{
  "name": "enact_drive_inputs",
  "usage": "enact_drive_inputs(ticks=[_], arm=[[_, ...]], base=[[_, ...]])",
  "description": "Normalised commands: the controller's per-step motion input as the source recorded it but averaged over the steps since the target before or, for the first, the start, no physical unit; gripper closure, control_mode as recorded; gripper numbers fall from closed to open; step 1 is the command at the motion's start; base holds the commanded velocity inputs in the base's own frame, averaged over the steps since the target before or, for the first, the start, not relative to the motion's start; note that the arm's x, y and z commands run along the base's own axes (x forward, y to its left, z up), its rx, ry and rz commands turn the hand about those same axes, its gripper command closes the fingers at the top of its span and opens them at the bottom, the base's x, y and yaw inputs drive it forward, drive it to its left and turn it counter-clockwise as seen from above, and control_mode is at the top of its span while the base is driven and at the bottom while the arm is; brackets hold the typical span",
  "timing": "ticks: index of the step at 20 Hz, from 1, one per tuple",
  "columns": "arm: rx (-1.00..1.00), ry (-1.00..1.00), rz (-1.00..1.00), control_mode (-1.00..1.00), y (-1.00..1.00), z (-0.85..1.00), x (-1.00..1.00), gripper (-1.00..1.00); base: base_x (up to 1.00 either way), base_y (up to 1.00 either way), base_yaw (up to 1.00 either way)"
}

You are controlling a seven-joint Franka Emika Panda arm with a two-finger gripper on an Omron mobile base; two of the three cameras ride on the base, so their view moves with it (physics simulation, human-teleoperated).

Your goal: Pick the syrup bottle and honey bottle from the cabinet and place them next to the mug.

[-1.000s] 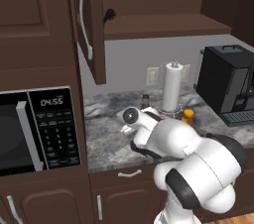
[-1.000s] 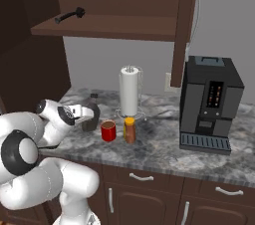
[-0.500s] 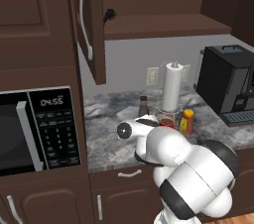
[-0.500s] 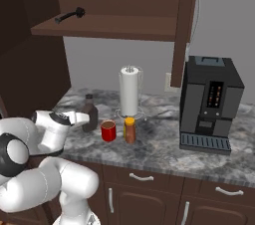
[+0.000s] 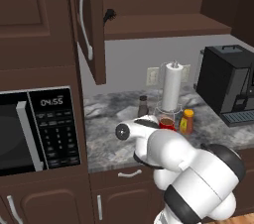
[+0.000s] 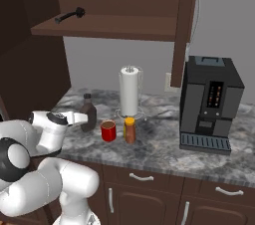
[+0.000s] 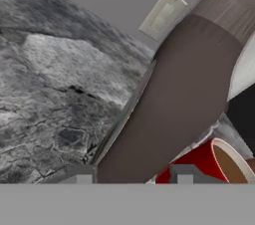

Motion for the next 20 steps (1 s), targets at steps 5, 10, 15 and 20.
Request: enact_drive_inputs(ticks=[5,10,15,20], arm=[[0.00,-0.05,-0.09,-1.00,-0.02,-0.06,-0.09,1.00],[0.00,0.00,-0.11,-1.00,-0.10,-0.02,-0.04,1.00],[0.00,0.00,-0.12,-1.00,-0.02,0.00,-0.06,1.00],[0.00,0.00,-0.06,-1.00,0.00,-0.04,0.00,1.00]], base=[[0.00,0.00,0.00],[0.00,0.00,0.00],[0.00,0.00,0.00],[0.00,0.00,0.00]])
